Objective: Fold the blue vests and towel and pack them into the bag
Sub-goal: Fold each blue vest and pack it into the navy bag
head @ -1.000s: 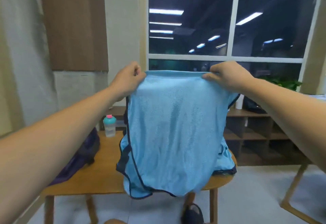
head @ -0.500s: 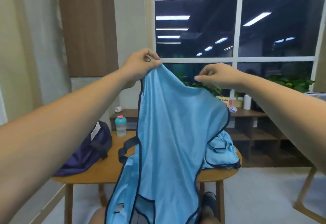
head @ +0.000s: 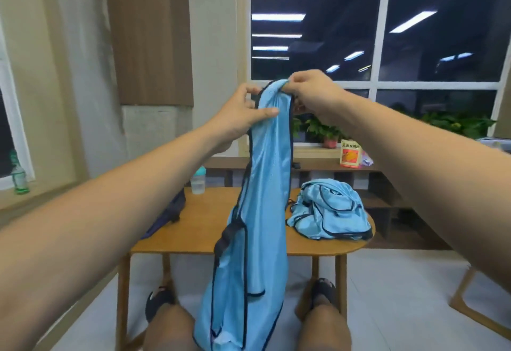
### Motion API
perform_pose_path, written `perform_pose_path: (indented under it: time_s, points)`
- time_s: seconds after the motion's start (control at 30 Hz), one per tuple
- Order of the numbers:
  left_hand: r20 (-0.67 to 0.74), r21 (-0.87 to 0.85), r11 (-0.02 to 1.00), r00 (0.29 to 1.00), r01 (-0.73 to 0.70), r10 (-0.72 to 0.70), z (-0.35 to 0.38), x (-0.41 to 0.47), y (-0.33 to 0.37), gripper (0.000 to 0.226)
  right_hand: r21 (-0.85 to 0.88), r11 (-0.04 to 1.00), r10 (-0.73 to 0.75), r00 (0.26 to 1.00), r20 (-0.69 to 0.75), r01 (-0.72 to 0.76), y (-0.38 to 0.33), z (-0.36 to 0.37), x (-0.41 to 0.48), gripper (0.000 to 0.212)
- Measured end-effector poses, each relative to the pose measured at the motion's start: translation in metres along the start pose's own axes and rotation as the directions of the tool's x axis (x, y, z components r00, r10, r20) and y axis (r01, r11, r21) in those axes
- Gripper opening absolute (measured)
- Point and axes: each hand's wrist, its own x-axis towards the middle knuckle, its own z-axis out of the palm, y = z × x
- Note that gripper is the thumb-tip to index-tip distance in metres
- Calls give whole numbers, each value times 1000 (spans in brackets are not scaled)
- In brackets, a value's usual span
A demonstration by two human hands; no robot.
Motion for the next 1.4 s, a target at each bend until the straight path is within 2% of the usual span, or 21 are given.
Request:
perform_pose_path:
  time_s: [0.1, 0.2, 0.33, 0.37, 0.47, 0.57, 0.7, 0.8, 0.9, 1.0, 1.03, 1.13, 1.2, 1.33, 1.4]
  points:
    - [63, 88, 990, 992, 106, -112, 16, -28, -43, 49, -52, 999, 11, 999, -43, -13, -8, -9, -7, 24]
    - [164, 104, 975, 963, 199, -214, 32, -60, -95, 24, -89, 996, 8, 997, -77, -15, -7, -15, -11, 21]
    - [249, 228, 945, 924, 235, -290, 43, -96, -148, 3, -160, 986, 24, 986, -163, -50, 2, -32, -13, 21]
    - [257, 236, 941, 918, 243, -302, 41, -99, -154, 8, -188, 981, 23, 984, -174, -56, 5, -36, -14, 20]
    - [215, 124, 947, 923, 298, -318, 32, -95, -152, 17, -326, 942, 26, 987, -157, -77, 20, -45, -16, 20]
    - [191, 11, 962, 943, 274, -271, 26, -81, -131, 10, -431, 893, 82, 988, -132, -132, 37, -49, -19, 22]
    - [175, -78, 963, 955, 258, -241, 24, -60, -92, 16, -666, 732, 120, 989, -82, -144, 57, -41, -31, 26]
    - [103, -176, 952, 966, 251, -236, 23, -45, -65, 22, -747, 657, 120, 993, -25, -98, 62, -24, -45, 23]
    - [28, -293, 920, 964, 259, -263, 21, -27, -43, 20, -707, 706, 79, 997, 9, -49, 61, 5, -68, 18]
    - [-50, -339, 905, 956, 257, -290, 15, -4, -26, 18, -495, 869, -36, 997, -61, 1, 66, 48, -113, 10]
    - [-70, -365, 896, 953, 252, -296, 13, 2, -22, 18, -424, 906, -27, 999, -30, 12, 70, 64, -132, 14]
    - [-124, -436, 872, 944, 224, -305, 7, 17, -9, 24, -213, 975, 94, 981, 171, -57, 88, 103, -190, 48]
    - [-146, -450, 869, 943, 206, -299, 2, 24, -2, 25, -81, 986, 157, 970, 186, -144, 106, 119, -212, 57]
    - [-237, -458, 871, 920, 177, -311, -9, 34, 1, 25, -63, 979, 205, 939, 275, -195, 137, 139, -228, 47]
    - [-262, -451, 877, 915, 165, -307, -13, 36, 1, 29, -120, 971, 230, 936, 266, -205, 149, 143, -230, 58]
